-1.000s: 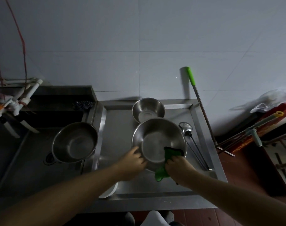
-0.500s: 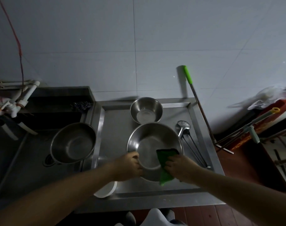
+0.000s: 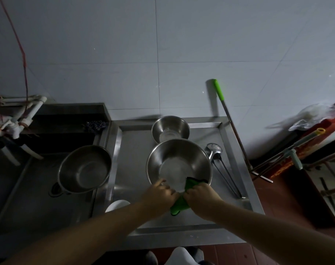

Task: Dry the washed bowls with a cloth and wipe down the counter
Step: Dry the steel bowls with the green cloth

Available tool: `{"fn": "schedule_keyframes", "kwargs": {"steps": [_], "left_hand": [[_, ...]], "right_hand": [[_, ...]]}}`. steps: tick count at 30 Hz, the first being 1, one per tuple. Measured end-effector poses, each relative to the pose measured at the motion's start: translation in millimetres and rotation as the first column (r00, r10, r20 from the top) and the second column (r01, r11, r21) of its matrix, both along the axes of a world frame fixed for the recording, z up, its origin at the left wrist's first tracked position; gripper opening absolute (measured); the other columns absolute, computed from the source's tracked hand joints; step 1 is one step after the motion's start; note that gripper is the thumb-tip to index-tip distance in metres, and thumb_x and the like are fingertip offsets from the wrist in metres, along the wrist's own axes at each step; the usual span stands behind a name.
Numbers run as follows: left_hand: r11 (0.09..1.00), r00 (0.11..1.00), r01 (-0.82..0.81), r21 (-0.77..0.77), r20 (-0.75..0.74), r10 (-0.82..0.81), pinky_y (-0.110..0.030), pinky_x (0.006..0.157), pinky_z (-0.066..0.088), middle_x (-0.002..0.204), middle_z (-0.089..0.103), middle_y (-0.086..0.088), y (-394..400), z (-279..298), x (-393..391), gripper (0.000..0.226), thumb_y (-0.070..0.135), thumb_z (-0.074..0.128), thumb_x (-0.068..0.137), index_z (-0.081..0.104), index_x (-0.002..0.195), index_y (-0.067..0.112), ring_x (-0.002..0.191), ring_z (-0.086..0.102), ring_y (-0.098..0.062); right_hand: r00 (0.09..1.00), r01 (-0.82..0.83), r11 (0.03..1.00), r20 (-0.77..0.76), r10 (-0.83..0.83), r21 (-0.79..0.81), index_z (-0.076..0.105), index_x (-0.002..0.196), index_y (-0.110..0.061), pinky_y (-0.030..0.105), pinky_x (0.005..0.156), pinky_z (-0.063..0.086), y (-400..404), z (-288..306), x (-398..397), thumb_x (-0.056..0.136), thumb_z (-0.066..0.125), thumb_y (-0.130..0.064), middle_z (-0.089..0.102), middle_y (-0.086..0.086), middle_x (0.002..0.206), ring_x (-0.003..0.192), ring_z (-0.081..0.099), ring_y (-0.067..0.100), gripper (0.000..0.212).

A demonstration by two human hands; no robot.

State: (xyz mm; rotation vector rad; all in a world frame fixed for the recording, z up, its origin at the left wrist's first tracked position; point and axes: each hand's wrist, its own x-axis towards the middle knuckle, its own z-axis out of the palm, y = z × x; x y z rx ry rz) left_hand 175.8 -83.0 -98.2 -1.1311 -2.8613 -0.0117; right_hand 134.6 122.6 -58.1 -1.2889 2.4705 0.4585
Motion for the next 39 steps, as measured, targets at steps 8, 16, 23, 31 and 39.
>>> {"fn": "schedule_keyframes", "kwargs": {"steps": [8,16,23,31,39], "left_hand": [[0.986,0.996,0.006,0.168,-0.088,0.009,-0.032,0.084,0.055,0.087,0.076,0.006,-13.2,3.6,10.8,0.014,0.027,0.059,0.095,0.072,0.090,0.024,0.081,0.071,-0.013],[0.971,0.978,0.199,0.132,-0.085,-0.189,-0.035,0.078,0.051,0.086,0.072,0.005,-44.8,13.7,-11.9,0.018,0.016,0.053,0.100,0.069,0.099,0.024,0.075,0.067,-0.015],[0.959,0.955,0.281,0.026,-0.105,-0.276,-0.031,0.075,0.050,0.093,0.072,0.009,-79.6,40.9,-19.7,0.013,0.023,0.061,0.094,0.069,0.103,0.028,0.080,0.064,-0.014],[0.999,0.999,0.018,-0.040,0.042,-0.016,-0.026,0.054,0.050,0.072,0.066,0.008,-32.9,24.2,-6.4,0.015,0.034,0.063,0.084,0.062,0.097,0.026,0.053,0.064,-0.016],[0.778,0.710,-0.602,0.179,0.565,0.419,-0.029,0.079,0.045,0.104,0.072,-0.004,-13.2,35.6,-19.8,0.018,0.036,0.058,0.095,0.066,0.105,0.023,0.097,0.065,-0.023]], "right_hand": [[0.997,-0.031,0.997,0.069,0.036,-0.075,0.058,0.116,-0.020,0.042,0.080,0.055,4.6,-2.9,4.3,0.094,0.062,-0.022,0.069,0.000,0.102,0.087,0.068,0.023,0.022],[0.986,-0.151,0.972,0.038,0.161,-0.181,0.061,0.120,-0.021,0.037,0.076,0.058,13.1,5.4,-15.5,0.095,0.061,-0.020,0.070,-0.004,0.110,0.093,0.069,0.020,0.025],[0.961,-0.278,0.951,-0.041,0.275,-0.137,0.068,0.110,-0.027,0.037,0.094,0.054,42.0,2.8,-47.2,0.081,0.077,-0.024,0.072,-0.009,0.110,0.101,0.068,0.016,0.031],[0.964,-0.267,0.951,-0.049,0.262,-0.156,0.067,0.113,-0.024,0.038,0.096,0.052,30.5,5.4,-47.8,0.077,0.080,-0.024,0.072,-0.006,0.110,0.100,0.068,0.018,0.038],[0.999,0.020,0.870,0.040,0.000,-0.493,0.049,0.144,-0.020,0.045,0.096,0.056,41.2,14.2,-76.7,0.071,0.086,-0.011,0.053,0.004,0.145,0.128,0.056,0.028,0.082]]}}
